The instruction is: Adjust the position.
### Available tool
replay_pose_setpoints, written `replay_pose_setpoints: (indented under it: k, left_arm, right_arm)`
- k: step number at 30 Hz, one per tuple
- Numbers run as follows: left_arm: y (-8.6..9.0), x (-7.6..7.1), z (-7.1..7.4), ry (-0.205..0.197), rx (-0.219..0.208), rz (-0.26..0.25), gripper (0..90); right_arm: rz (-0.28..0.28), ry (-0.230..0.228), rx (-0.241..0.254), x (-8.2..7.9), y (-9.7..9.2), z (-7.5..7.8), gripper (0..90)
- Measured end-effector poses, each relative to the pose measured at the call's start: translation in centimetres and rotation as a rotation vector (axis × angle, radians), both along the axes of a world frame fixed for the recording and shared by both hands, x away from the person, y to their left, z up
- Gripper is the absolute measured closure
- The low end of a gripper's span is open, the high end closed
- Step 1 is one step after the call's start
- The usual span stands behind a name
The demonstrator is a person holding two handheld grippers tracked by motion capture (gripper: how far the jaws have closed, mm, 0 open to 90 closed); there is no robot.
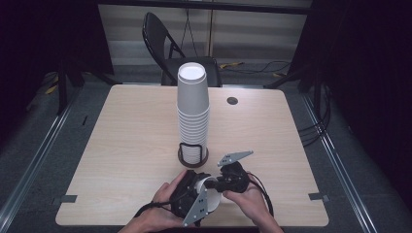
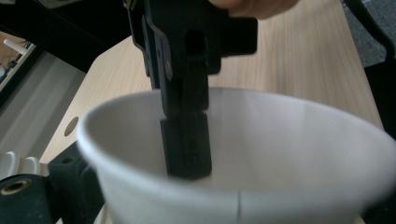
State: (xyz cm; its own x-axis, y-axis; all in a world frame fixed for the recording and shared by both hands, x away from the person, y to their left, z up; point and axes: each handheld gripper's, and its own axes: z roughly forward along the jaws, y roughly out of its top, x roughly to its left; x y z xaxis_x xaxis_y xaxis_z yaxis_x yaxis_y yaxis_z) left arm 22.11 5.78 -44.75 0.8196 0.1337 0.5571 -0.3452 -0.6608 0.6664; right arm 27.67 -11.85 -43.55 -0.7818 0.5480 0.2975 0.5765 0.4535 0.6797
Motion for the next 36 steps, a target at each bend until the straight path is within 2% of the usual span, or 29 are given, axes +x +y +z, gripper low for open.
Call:
replay_pose_setpoints:
  k: [10,14,16,17,21,24,28,30,33,36]
  left_arm:
    - [-0.1,0.1,0.1,0.004,-0.014,0.023,6.6]
    - [0.1,0.3,0.0,0.019,-0.030,0.032,7.8]
    - [0.3,0.4,0.0,0.046,-0.053,0.037,8.0]
    - [0.5,0.5,0.0,0.049,-0.051,0.043,8.1]
    - [1.2,0.7,0.1,0.076,-0.079,0.065,8.3]
    - [1.8,1.0,0.3,0.110,-0.122,0.094,8.3]
    - [2.5,1.4,0.4,0.150,-0.170,0.130,8.4]
    - [2.8,1.5,0.5,0.167,-0.181,0.142,8.5]
    - [3.4,1.8,0.6,0.200,-0.204,0.169,8.6]
    - [4.2,2.3,0.6,0.253,-0.251,0.193,8.7]
  right_arm:
    - [-0.019,-0.014,0.014,-0.1,0.1,0.0,88.3]
    - [-0.030,-0.002,0.021,0.1,0.1,-0.2,86.3]
    - [-0.041,-0.002,0.019,0.1,0.1,-0.3,84.5]
    - [-0.040,0.000,0.021,0.2,0.1,-0.3,82.9]
    - [-0.048,-0.018,0.068,0.1,-0.2,-0.1,75.9]
    - [-0.051,-0.031,0.088,-0.1,-0.3,0.1,71.8]
    - [-0.077,-0.069,0.109,-0.2,-0.5,0.4,61.3]
    - [-0.093,-0.104,0.114,-0.4,-0.6,0.8,56.9]
    - [-0.125,-0.139,0.153,-0.7,-1.1,1.2,53.4]
    - [-0.165,-0.163,0.201,-0.8,-2.0,1.6,47.5]
